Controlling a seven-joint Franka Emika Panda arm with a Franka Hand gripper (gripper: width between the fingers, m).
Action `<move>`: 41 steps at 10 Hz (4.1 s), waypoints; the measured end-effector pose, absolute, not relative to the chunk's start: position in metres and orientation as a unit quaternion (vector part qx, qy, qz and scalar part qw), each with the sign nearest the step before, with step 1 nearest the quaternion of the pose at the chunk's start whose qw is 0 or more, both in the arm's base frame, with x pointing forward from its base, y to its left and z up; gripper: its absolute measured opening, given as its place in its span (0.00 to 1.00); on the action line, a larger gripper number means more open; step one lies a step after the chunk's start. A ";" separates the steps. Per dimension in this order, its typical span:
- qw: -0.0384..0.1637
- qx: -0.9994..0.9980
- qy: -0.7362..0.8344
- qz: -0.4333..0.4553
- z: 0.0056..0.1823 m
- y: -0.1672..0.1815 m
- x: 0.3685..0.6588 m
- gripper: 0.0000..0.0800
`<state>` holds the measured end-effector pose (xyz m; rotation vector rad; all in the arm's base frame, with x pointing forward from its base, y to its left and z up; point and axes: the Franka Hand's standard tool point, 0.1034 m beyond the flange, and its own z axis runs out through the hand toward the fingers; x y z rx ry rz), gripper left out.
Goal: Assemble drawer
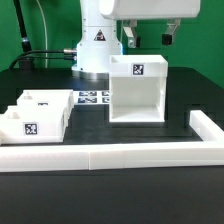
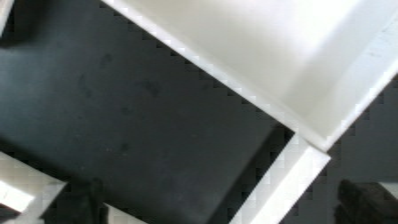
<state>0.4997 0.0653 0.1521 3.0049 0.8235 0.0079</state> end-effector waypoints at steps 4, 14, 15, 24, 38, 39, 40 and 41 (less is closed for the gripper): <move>0.027 0.992 0.124 0.010 0.149 0.074 0.471 0.81; -0.027 1.000 -0.005 -0.004 0.126 0.092 0.452 0.81; -0.038 0.999 -0.023 -0.001 0.120 0.095 0.446 0.81; -0.050 0.997 -0.056 -0.008 0.099 0.103 0.430 0.33; -0.066 0.997 0.001 0.033 0.100 0.096 0.529 0.06; -0.067 0.996 0.043 0.041 0.101 0.092 0.543 0.06; -0.067 0.995 0.063 0.047 0.102 0.088 0.552 0.06; -0.067 0.995 0.050 0.049 0.103 0.089 0.551 0.06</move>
Offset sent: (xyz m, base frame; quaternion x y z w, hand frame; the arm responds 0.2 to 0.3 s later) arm -0.0541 0.0077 -0.0039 -0.0727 -0.0188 0.2624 0.9620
